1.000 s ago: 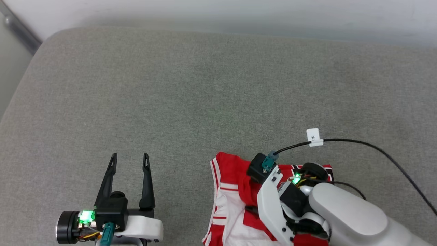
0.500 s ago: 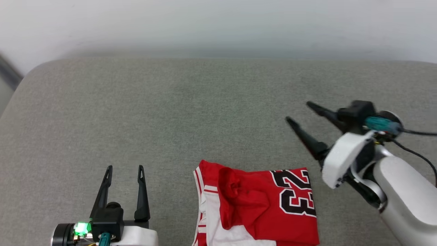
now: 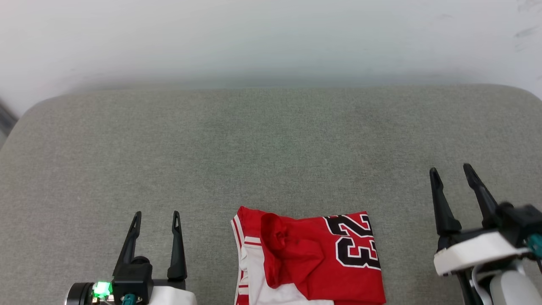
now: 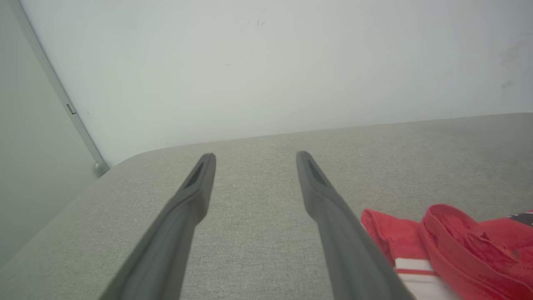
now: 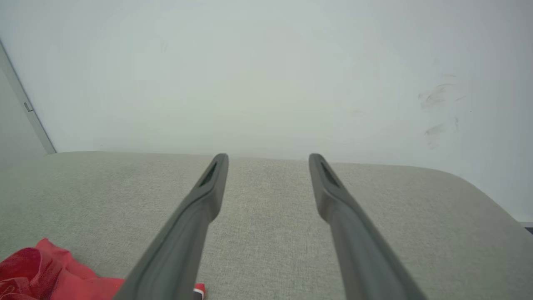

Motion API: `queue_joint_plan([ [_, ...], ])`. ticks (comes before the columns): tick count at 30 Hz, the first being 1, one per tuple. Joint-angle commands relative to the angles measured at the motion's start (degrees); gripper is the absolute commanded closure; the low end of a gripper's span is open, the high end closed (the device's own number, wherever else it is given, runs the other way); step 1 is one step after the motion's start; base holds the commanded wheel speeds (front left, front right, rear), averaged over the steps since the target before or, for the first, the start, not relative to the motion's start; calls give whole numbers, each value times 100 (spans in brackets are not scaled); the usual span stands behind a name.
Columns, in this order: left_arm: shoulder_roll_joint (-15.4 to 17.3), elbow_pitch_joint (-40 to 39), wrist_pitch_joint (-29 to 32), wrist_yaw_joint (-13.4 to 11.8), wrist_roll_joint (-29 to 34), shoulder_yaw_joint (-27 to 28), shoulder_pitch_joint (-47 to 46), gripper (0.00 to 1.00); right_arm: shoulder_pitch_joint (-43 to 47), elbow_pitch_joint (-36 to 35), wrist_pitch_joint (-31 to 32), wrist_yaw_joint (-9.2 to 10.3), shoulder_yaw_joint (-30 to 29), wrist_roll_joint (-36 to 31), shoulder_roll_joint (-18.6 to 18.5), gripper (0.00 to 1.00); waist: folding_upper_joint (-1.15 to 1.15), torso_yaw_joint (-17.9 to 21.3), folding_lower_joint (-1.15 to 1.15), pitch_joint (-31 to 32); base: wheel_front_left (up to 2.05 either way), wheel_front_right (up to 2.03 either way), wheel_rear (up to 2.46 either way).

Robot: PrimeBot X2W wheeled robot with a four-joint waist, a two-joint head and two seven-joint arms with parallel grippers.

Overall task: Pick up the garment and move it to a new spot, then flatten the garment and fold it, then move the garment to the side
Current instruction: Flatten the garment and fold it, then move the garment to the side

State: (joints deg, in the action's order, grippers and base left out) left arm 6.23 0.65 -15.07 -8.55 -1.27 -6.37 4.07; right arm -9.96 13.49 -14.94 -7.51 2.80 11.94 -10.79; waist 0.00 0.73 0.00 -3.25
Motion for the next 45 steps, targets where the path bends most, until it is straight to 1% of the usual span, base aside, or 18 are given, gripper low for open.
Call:
queue_joint_plan([
  [1, -26, -31, -13, 46, -31, 15, 70, 0, 261, -240, -26, 4, -131, -60, 173, 0, 0, -9, 0, 39, 0, 0, 0],
  [7, -65, -43, -13, 156, -81, 0, 179, 0, 1086, -936, -22, 4, -462, -144, 570, 0, 0, -96, 0, 158, 0, 0, 0],
  [14, -97, -98, -13, 243, -85, 22, 310, 0, 1794, -1438, -23, 4, -610, -152, 759, 0, 0, -159, 0, 225, 0, 0, 0],
  [19, -114, -130, -13, 279, -65, 64, 383, 0, 1915, -1516, -23, 4, -560, -132, 794, 0, 0, -139, 0, 221, 0, 0, 0],
  [22, -125, -146, -13, 277, -50, 91, 386, 0, 1659, -1635, -24, 4, -513, -230, 798, 0, 0, -118, 0, 206, 0, 0, 0],
  [23, -130, -152, -13, 281, -48, 100, 388, 0, 1542, -1678, -24, 4, -500, -279, 768, 0, 0, -110, 0, 196, 0, 0, 0],
  [26, -142, -143, -13, 319, -39, 96, 360, 0, 1102, -1772, -24, 4, -482, -382, 490, 0, 0, -106, 0, 144, 0, 0, 0],
  [28, -148, -134, -13, 337, -21, 87, 321, 0, 731, -1746, 11, 4, -392, -450, 224, 0, 0, -107, 0, 104, 0, 0, 0],
  [29, -154, -130, -13, 336, -20, 87, 307, 0, 519, -1708, 127, 4, -321, -466, 74, 0, 0, -108, 0, 88, 0, 0, 0],
  [31, -166, -140, -13, 344, -20, 96, 284, 0, 86, -1664, 486, 4, -111, -494, -269, 0, 0, -108, 0, 36, 0, 0, 0],
  [32, -171, -143, -13, 352, -18, 95, 273, 0, -76, -1586, 850, 4, 48, -467, -471, 0, 0, -117, 0, 12, 0, 0, 0],
  [33, -173, -139, -13, 360, -10, 95, 272, 0, -235, -1527, 1264, 4, 219, -321, -615, 0, 0, -119, 0, -4, 0, 0, 0],
  [35, -182, -137, -13, 374, -5, 97, 257, 0, -646, -1473, 2085, 5, 535, -10, -1027, 0, 0, -127, 0, -42, 0, 0, 0],
  [38, -196, -126, -13, 385, -17, 112, 222, 0, -960, -1344, 3497, 4, 1020, 832, -1489, 0, 0, -146, 0, -89, 0, 0, 0],
  [40, -208, -127, -13, 380, -22, 119, 179, 0, -1152, -1257, 4364, 6, 1154, 1467, -1744, 0, 0, -158, 0, -132, 0, 0, 0],
  [43, -220, -132, -13, 397, -16, 113, 114, 0, -1159, -1075, 5559, 5, 1264, 2327, -1941, 0, 0, -197, 0, -212, 0, 0, 0],
  [45, -227, -135, -13, 412, -11, 94, 72, 0, -1109, -988, 6220, 4, 1250, 2819, -2084, 0, 0, -244, 0, -280, 0, 0, 0],
])
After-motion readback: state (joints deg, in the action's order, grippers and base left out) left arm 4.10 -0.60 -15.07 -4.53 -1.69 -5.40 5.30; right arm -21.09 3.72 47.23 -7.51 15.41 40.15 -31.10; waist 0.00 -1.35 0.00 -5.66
